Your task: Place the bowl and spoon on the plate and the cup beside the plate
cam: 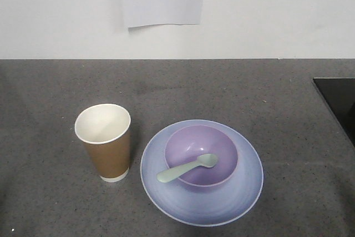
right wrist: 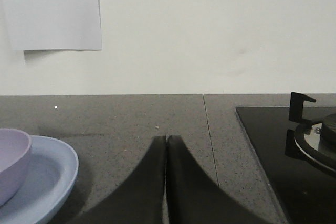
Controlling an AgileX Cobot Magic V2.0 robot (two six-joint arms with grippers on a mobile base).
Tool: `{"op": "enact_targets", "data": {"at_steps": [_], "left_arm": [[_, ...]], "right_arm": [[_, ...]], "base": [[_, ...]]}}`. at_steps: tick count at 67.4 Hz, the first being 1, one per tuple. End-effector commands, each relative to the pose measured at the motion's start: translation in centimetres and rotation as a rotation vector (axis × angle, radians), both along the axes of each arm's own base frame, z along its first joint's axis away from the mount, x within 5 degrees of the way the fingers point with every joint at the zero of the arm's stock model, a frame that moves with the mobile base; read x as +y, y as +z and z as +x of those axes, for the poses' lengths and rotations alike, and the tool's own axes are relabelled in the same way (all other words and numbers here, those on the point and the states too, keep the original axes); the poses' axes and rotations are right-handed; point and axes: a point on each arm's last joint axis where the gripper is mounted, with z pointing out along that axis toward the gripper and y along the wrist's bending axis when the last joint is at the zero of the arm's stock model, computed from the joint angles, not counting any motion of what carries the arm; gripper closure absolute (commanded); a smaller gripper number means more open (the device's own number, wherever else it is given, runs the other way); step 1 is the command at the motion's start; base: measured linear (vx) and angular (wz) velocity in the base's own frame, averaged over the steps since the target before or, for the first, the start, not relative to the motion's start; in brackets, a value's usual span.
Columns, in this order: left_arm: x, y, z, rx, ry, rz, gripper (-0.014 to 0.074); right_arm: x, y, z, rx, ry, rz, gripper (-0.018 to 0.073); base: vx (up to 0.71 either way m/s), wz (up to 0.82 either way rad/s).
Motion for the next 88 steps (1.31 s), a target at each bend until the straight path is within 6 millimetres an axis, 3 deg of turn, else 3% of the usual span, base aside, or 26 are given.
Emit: {"op": "enact_targets", "data": {"at_steps": [1, 88], "left_arm": [[-0.02, 1.40, -0.20, -0.108, -0.002, -0.012, 0.0603], [-0.02, 1.40, -0.20, -0.108, -0.002, -0.012, 0.0603]], "right_arm": [[0.08, 0.65, -0.12, -0.099, 0.008, -0.008, 0.0570], [0.03, 0.69, -0.12, -0.102, 0.006, 0.037, 0.0570]], "base": [[0.00, 0.00], [0.00, 0.00]]}}
